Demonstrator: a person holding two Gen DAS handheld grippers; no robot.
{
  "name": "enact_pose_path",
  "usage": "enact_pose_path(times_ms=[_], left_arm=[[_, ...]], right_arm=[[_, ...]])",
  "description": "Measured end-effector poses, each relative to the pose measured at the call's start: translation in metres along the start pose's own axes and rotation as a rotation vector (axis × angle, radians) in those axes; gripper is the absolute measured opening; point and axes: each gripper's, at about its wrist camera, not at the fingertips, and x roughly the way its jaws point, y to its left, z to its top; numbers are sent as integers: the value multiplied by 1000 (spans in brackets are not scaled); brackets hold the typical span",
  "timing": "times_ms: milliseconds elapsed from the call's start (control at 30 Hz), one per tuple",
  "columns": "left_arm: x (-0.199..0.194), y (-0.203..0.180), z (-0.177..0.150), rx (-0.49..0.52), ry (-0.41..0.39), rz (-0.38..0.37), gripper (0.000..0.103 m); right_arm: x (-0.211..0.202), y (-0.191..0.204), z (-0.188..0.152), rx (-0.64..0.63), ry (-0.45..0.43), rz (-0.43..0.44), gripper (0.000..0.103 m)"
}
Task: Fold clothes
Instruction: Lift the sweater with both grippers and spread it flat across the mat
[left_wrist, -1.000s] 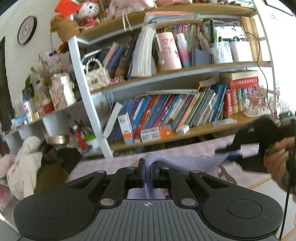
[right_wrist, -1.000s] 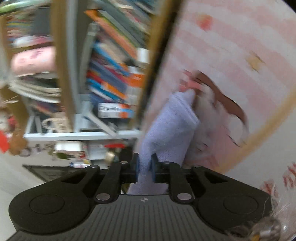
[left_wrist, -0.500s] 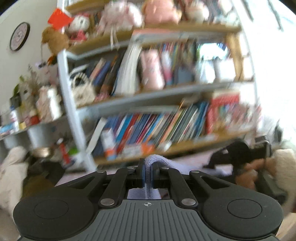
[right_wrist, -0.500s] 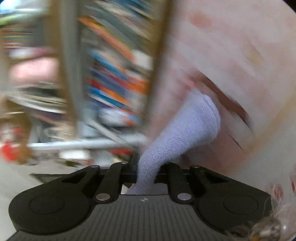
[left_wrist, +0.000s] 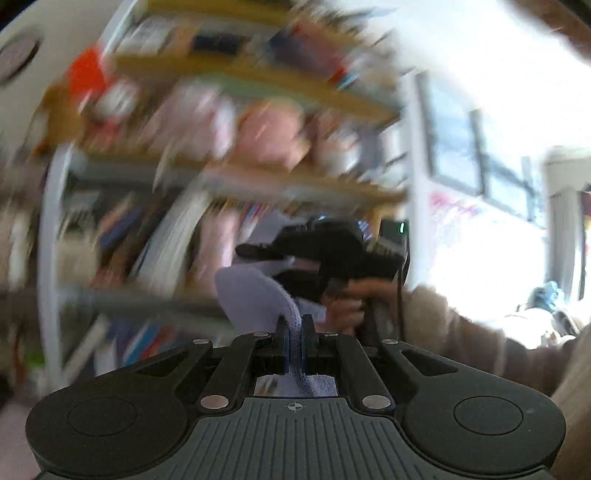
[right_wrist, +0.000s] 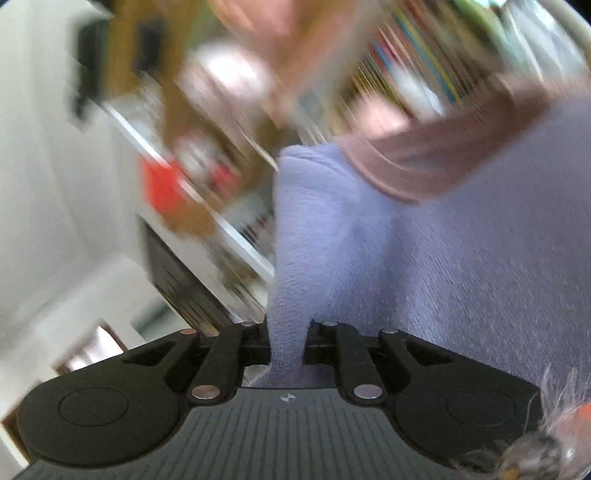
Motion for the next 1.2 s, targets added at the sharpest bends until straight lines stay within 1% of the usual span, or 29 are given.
enact_pose_path(times_ms=[33,67,100,167,200,267,300,333,367,500,533,567,600,633,667,767,867,900,967,1033,1100,1167,1200], left_arm=[[6,14,-12,-52,60,18,6],[11,28,-26,-89,120,42,6],[18,41,-43,-103,185,79,6],[32,66,-75,-109,316,164,6],[37,77,-90,-113,377,201,6],[41,96,-109,-125,461,258,6],[43,105,-118,-131,497,284,6],[43,114,-122,-143,519,299,6],[44,122,-124,-158,530,307,6],[42,148,-128,-191,552,333,6],[44,154,-130,-197,558,339,6],[45,159,-131,-203,564,344,6],[46,162,-133,-208,569,347,6],[47,165,-135,-213,572,348,6],[48,167,-137,-217,576,350,6],[51,173,-143,-230,588,355,6],[53,180,-149,-243,599,360,6],[54,182,-151,-247,603,362,6],[56,186,-155,-256,611,365,6],[58,187,-157,-256,617,374,6],[60,186,-158,-253,625,385,7],[62,185,-159,-245,637,397,10],[62,184,-159,-241,642,402,10]], right_arm=[[17,-10,-14,18,61,-58,11],[38,-25,-35,34,128,-133,11],[53,-36,-53,34,180,-194,11],[86,-63,-96,27,296,-342,11],[99,-74,-112,35,341,-395,11],[120,-97,-140,71,404,-467,11],[128,-106,-148,91,412,-467,11],[136,-112,-153,108,412,-467,11],[146,-111,-154,93,415,-476,11],[179,-103,-163,8,423,-510,12],[186,-100,-167,-17,424,-518,14],[189,-101,-168,-24,426,-525,20],[193,-101,-169,-29,428,-532,35],[191,-103,-170,-26,443,-533,44],[183,-101,-170,-27,451,-529,49],[146,-98,-171,-45,440,-524,49],[85,-98,-177,-100,427,-584,49],[67,-99,-179,-124,424,-626,49],[24,-104,-183,-165,415,-750,49],[-15,-114,-191,-175,430,-867,49],[-41,-118,-198,-192,465,-947,49],[-66,-121,-205,-210,501,-1025,49],[-74,-122,-209,-201,511,-1024,49]])
